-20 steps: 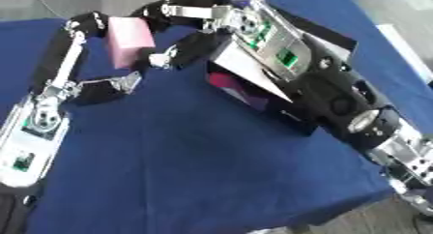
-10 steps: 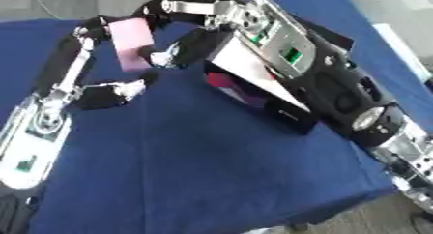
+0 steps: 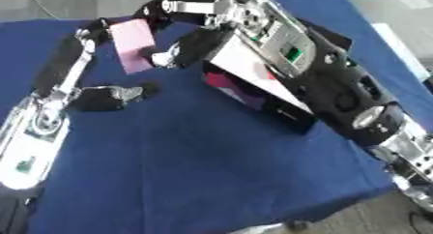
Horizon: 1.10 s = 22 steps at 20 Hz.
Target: Pick up the objects with one hand, pass them to the other hand, and then place them into the box on the other side of the table.
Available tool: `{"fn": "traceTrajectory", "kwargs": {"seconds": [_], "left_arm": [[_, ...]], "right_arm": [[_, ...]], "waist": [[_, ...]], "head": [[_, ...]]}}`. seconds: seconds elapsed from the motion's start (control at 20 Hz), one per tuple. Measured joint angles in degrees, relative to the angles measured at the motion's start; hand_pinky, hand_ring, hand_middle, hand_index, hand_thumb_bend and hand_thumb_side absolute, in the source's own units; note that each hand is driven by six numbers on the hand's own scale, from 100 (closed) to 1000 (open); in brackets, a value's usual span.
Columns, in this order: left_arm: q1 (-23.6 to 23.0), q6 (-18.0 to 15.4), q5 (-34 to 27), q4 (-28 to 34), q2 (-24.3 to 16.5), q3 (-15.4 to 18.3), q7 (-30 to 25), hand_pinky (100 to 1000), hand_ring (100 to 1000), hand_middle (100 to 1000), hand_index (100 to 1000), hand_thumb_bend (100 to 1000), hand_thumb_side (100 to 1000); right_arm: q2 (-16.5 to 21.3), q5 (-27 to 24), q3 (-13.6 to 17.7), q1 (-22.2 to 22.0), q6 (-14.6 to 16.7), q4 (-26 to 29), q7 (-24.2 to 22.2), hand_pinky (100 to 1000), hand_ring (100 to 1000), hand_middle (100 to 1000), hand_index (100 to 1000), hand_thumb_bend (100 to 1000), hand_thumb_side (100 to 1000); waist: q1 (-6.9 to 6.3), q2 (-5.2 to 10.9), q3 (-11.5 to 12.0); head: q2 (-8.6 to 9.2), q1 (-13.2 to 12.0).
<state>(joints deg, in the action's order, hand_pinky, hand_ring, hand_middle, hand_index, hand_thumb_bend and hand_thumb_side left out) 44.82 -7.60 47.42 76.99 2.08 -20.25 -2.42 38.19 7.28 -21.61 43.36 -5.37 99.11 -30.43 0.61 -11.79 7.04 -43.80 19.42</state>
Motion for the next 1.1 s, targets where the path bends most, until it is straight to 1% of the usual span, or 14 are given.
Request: {"fn": "traceTrajectory", "kwargs": {"seconds": [0.05, 0.15, 0.3, 0.45, 0.75, 0.9, 1.1], "left_arm": [[-0.03, 0.51, 0.44, -0.23, 0.0, 0.02, 0.13, 807, 796, 764, 819, 769, 825], [-0.17, 1.85, 1.44, -0.66, 0.0, 0.21, 0.46, 807, 796, 763, 818, 754, 828], [-0.51, 4.03, 2.76, -1.14, -0.01, 0.35, 0.98, 806, 795, 762, 816, 715, 814], [-0.75, 5.41, 3.56, -1.56, -0.03, 0.43, 1.26, 808, 795, 763, 818, 683, 788], [-1.48, 6.15, 3.62, -1.69, -0.58, 0.68, 1.53, 810, 798, 765, 821, 668, 766], [-1.72, 6.23, 3.56, -1.69, -0.95, 0.83, 1.62, 810, 797, 764, 821, 658, 760], [-2.26, 6.23, 3.36, -1.61, -1.59, 1.0, 1.64, 810, 796, 763, 823, 637, 726]], "right_arm": [[0.0, 0.0, 0.0, -0.01, 0.09, 0.15, -0.08, 906, 838, 781, 712, 100, 388], [0.05, 0.0, 0.02, -0.06, 0.22, 0.44, -0.15, 906, 838, 781, 712, 100, 388], [0.47, -0.04, 0.27, -0.29, 0.42, 0.81, -0.22, 907, 840, 782, 713, 100, 381], [1.11, -0.58, 0.62, -0.91, 0.42, 1.49, -0.21, 908, 842, 785, 716, 100, 371], [2.43, -2.12, 1.85, -2.31, 0.0, 2.32, 0.02, 910, 846, 789, 719, 100, 373], [3.13, -2.93, 2.56, -3.06, -0.43, 2.64, 0.48, 911, 848, 791, 721, 100, 359], [4.25, -3.84, 3.91, -4.11, -0.99, 3.09, 1.71, 912, 849, 793, 722, 100, 326]], "waist": [[0.0, 0.0, -0.07], [0.0, 0.0, -0.35], [0.0, 0.0, -0.65], [0.0, 0.06, -1.14], [-0.02, 0.09, -2.04], [-0.03, 0.09, -2.62], [-0.21, 0.16, -3.3]], "head": [[0.0, 0.0], [0.0, -0.02], [0.0, -0.11], [0.0, -0.31], [0.0, -0.91], [0.0, -1.14], [-0.01, -1.15]]}}
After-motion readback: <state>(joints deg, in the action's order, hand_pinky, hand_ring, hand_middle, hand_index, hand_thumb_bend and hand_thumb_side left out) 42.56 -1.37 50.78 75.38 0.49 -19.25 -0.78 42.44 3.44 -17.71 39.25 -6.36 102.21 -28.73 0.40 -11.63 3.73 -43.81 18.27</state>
